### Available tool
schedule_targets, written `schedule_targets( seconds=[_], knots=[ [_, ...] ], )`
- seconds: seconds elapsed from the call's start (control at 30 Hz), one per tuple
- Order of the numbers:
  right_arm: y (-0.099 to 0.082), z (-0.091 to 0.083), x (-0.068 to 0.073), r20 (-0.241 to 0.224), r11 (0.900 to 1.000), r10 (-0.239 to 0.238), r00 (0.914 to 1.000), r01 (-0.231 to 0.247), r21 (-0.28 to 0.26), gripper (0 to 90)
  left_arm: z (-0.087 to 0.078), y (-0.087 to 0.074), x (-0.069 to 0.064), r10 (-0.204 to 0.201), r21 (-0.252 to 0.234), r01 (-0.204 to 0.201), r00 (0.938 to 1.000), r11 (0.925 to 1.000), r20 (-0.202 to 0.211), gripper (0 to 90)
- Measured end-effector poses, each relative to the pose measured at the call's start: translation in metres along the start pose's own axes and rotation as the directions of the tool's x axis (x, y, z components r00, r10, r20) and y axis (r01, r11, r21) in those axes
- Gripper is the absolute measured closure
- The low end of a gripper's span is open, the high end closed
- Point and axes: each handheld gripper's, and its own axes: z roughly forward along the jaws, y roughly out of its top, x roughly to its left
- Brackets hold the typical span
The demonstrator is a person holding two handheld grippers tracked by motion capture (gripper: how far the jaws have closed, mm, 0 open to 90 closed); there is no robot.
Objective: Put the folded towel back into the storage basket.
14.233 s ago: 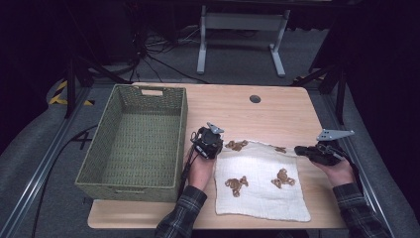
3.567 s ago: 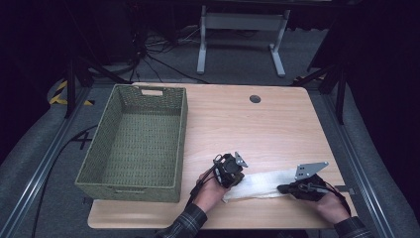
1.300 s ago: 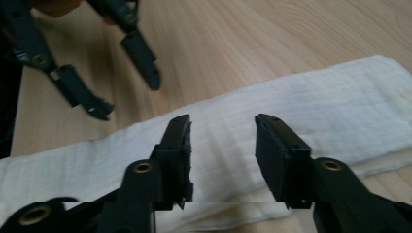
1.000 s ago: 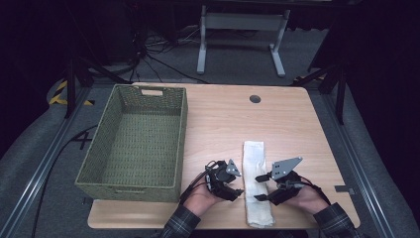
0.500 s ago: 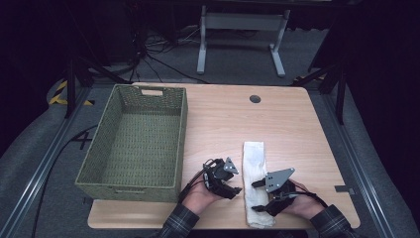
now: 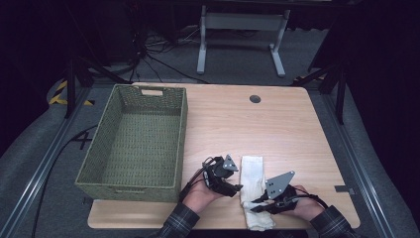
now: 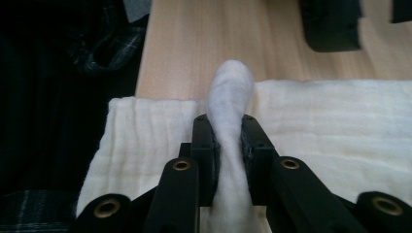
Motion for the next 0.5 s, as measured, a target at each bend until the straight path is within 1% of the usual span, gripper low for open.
schedule_targets(
  seconds=[0.03, 0.07, 0.1, 0.17, 0.2, 0.23, 0.3, 0.33, 0.37, 0.43, 0.5],
  knots=[
    [0.001, 0.001, 0.001, -0.012, 1.0, -0.004, 0.9999, 0.004, 0.001, 80.0, -0.001, 0.001, 0.0, 0.001, 0.002, -0.001, 1.0, 1.0, -0.001, 37.3],
    [0.002, 0.002, 0.001, -0.015, 0.9999, -0.013, 0.9998, 0.013, 0.003, 80.0, 0.0, 0.003, 0.001, 0.003, -0.01, -0.003, 1.0, 0.9999, -0.003, 36.8],
    [0.002, 0.002, 0.002, -0.02, 0.9999, -0.011, 0.9997, 0.012, 0.003, 80.1, 0.0, 0.004, 0.002, 0.001, -0.011, -0.001, 1.0, 0.9999, -0.007, 35.9],
    [0.003, 0.002, 0.001, -0.026, 1.0, -0.008, 0.9996, 0.008, 0.004, 80.0, 0.001, 0.007, 0.004, 0.01, -0.015, -0.01, 0.9999, 0.9998, -0.012, 34.7],
    [0.003, 0.002, 0.001, -0.027, 1.0, -0.006, 0.9996, 0.006, 0.004, 80.0, 0.002, 0.01, 0.005, 0.012, -0.033, -0.013, 0.9998, 0.9994, -0.017, 34.1],
    [0.003, 0.002, 0.001, -0.029, 1.0, -0.004, 0.9996, 0.004, 0.004, 80.0, 0.002, 0.012, 0.006, 0.021, -0.024, -0.021, 0.9997, 0.9995, -0.015, 33.3],
    [0.003, 0.002, 0.001, -0.03, 1.0, -0.002, 0.9995, 0.002, 0.004, 80.0, 0.003, 0.018, 0.008, 0.034, -0.023, -0.034, 0.9993, 0.9991, -0.017, 32.3],
    [0.003, 0.002, 0.001, -0.03, 1.0, -0.001, 0.9995, 0.001, 0.004, 80.0, 0.003, 0.018, 0.008, 0.034, -0.023, -0.034, 0.9993, 0.9991, -0.017, 32.1],
    [0.003, 0.002, 0.001, -0.03, 1.0, -0.001, 0.9995, 0.001, 0.004, 80.0, 0.004, 0.021, 0.009, 0.049, -0.032, -0.049, 0.9986, 0.9983, -0.019, 32.1],
    [0.003, 0.002, 0.001, -0.029, 1.0, -0.001, 0.9996, 0.001, 0.004, 79.9, 0.007, 0.026, 0.011, 0.044, -0.052, -0.044, 0.999, 0.9977, -0.011, 31.5],
    [0.003, 0.003, 0.001, -0.028, 1.0, -0.004, 0.9996, 0.004, 0.003, 79.9, 0.01, 0.031, 0.015, 0.058, -0.044, -0.058, 0.9983, 0.9973, -0.012, 30.7]
  ],
)
